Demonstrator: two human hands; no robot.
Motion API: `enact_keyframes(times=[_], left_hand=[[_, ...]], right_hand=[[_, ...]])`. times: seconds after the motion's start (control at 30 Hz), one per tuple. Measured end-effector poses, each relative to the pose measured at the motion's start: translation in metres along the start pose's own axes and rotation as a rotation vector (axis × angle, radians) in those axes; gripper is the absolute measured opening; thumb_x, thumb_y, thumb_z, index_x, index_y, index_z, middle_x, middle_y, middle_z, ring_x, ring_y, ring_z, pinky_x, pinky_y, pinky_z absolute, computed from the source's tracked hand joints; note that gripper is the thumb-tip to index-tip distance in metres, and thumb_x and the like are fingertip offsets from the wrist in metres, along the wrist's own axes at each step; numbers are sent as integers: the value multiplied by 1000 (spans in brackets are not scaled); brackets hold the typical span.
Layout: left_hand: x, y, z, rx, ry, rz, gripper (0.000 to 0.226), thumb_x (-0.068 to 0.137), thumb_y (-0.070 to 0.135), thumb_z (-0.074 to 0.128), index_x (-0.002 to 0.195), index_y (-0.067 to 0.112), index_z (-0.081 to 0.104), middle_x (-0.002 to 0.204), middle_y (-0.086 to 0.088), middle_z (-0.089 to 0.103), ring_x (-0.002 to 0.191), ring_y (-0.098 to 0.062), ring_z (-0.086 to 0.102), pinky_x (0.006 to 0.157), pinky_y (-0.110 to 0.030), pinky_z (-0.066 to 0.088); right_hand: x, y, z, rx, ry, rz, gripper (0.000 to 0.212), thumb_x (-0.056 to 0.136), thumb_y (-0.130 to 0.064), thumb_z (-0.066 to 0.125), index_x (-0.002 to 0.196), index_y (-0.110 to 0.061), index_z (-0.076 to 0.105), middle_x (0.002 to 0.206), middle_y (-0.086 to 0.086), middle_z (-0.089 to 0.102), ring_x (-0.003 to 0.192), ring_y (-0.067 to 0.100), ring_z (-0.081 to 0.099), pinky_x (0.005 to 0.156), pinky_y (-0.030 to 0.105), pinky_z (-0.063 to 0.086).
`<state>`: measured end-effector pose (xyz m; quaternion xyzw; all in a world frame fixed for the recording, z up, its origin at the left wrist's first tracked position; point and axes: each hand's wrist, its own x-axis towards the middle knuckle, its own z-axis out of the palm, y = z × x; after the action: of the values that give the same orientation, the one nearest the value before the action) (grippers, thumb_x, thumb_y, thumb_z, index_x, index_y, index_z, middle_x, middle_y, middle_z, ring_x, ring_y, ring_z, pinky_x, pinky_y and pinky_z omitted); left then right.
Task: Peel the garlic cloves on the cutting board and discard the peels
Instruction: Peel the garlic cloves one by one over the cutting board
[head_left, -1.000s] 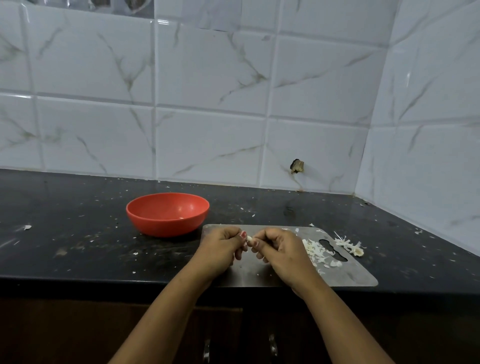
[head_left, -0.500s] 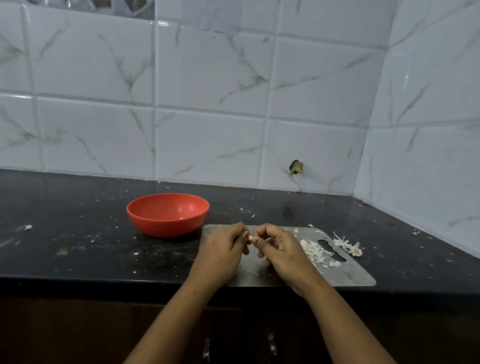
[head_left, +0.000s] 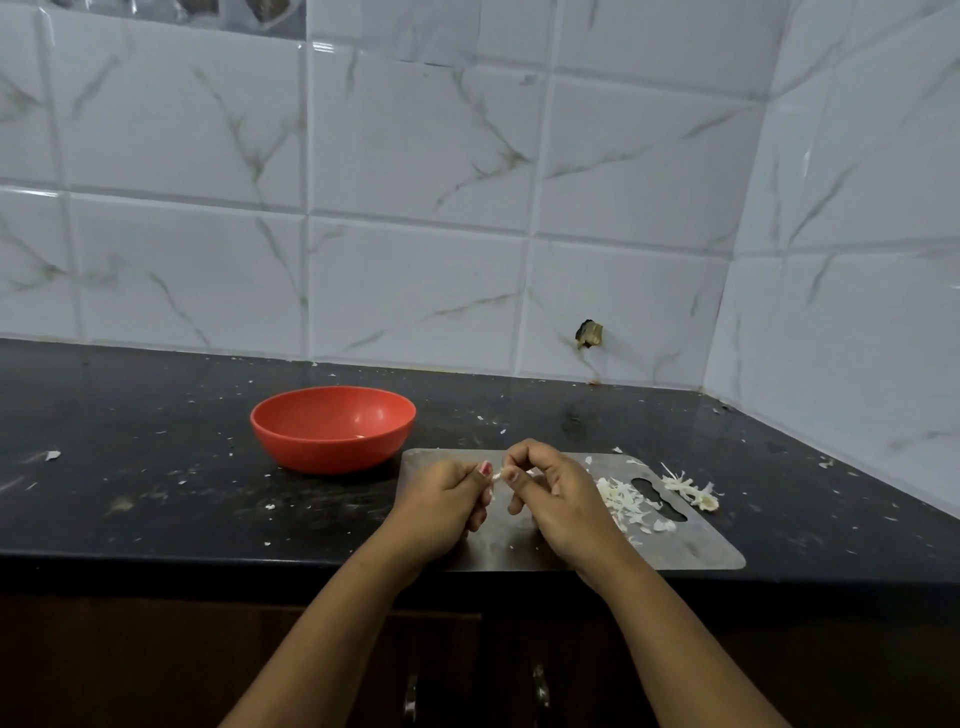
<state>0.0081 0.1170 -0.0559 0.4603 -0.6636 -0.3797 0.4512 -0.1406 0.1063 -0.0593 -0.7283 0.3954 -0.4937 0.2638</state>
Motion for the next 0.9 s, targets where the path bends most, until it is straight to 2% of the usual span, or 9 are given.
enact_keyframes(times=[0.1, 0.23, 0.37, 0.47, 0.57, 0.67, 0.77, 0.9], left_hand=[[1, -1, 3, 69, 24, 5, 40, 102, 27, 40, 68, 14, 55, 45, 8, 49, 45, -3, 43, 54, -20, 36], [2, -1, 3, 73, 27, -1, 40, 102, 26, 42, 67, 14, 55, 42, 8, 48, 42, -1, 43, 54, -21, 36], [0, -1, 1, 99, -9, 39, 37, 102, 25, 40, 70, 14, 56, 48, 5, 53, 51, -8, 46, 58, -24, 39], [0, -2, -2, 43, -11, 68, 34, 102, 18, 39, 74, 14, 57, 54, 3, 60, 53, -9, 48, 57, -21, 41], [1, -2, -4, -44, 22, 48, 31, 101, 16, 42, 79, 9, 62, 64, -4, 69, 53, -12, 52, 54, -22, 43], [2, -5, -4, -9, 81, 44, 17, 96, 15, 55, 87, 12, 68, 76, -1, 73, 55, -10, 56, 56, -22, 47], [2, -8, -4, 55, 140, 60, 11, 91, 12, 63, 88, 19, 70, 79, 4, 73, 60, -10, 61, 61, -22, 51], [0, -6, -2, 116, 149, 67, 13, 91, 13, 62, 91, 23, 71, 80, 6, 72, 58, -3, 62, 62, -17, 51]], right_hand=[[-1, 1, 4, -137, 87, -94, 27, 93, -11, 59, 73, -28, 53, 75, -10, 57, 57, 5, 58, 55, 10, 37], [-1, 7, 8, -334, 139, -158, 24, 94, -18, 58, 78, -32, 49, 81, -13, 54, 68, 13, 60, 61, 23, 45], [2, 3, 3, -185, 102, -12, 20, 96, -16, 55, 78, -24, 53, 78, -8, 57, 57, 3, 59, 53, 11, 39], [2, 1, -4, 49, 114, 154, 17, 98, -15, 53, 82, -19, 57, 79, -9, 57, 59, 2, 59, 51, 20, 44], [1, 1, -3, 84, 78, 212, 15, 100, -17, 50, 86, -19, 57, 87, -8, 58, 63, 4, 61, 56, 27, 49], [1, 0, -4, 163, 104, 232, 14, 101, -19, 49, 89, -18, 58, 94, -5, 59, 65, 6, 60, 56, 26, 50], [1, 0, -3, 134, 66, 205, 14, 100, -19, 51, 88, -20, 59, 91, -5, 59, 62, 2, 57, 52, 20, 46], [1, 0, 2, -75, 27, 123, 12, 98, -22, 53, 87, -22, 58, 88, 0, 61, 58, -2, 57, 51, 14, 43]])
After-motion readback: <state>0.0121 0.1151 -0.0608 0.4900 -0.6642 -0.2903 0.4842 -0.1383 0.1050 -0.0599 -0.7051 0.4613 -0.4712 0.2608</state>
